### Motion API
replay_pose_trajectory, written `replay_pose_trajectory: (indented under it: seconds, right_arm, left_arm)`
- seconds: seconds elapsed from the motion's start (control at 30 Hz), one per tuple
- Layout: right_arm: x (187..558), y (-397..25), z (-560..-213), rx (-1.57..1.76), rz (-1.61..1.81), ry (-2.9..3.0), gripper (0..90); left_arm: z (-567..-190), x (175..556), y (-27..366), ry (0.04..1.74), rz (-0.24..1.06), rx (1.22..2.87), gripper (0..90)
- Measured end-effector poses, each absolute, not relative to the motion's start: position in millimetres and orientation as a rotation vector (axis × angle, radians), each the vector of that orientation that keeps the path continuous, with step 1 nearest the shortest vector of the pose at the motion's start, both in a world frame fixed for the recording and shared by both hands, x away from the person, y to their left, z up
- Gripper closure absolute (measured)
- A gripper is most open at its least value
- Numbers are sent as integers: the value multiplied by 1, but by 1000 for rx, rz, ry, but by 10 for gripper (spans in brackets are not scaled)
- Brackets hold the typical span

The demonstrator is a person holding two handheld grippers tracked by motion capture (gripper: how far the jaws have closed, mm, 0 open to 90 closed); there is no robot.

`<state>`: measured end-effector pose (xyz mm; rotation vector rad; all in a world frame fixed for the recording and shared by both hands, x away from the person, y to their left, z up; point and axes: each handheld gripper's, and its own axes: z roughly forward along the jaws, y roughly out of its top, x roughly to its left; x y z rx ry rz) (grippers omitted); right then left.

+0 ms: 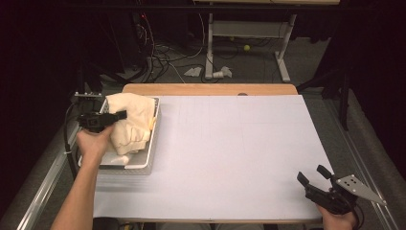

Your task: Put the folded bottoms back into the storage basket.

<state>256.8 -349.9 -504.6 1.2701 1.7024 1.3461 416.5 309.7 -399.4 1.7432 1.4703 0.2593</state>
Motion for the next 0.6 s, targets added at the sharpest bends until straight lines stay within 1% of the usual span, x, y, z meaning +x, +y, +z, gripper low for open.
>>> replay_pose_trajectory:
  seconds: [0.27, 0.6]
  right_arm:
    - [257, -350, -505, 1270, 1343, 1704, 209]
    - [257, -350, -505, 1266, 1339, 1709, 209]
  left_arm:
    - [-415, 430, 306, 1501, 207, 1742, 704]
    - [-432, 441, 304, 1545, 188, 1762, 701]
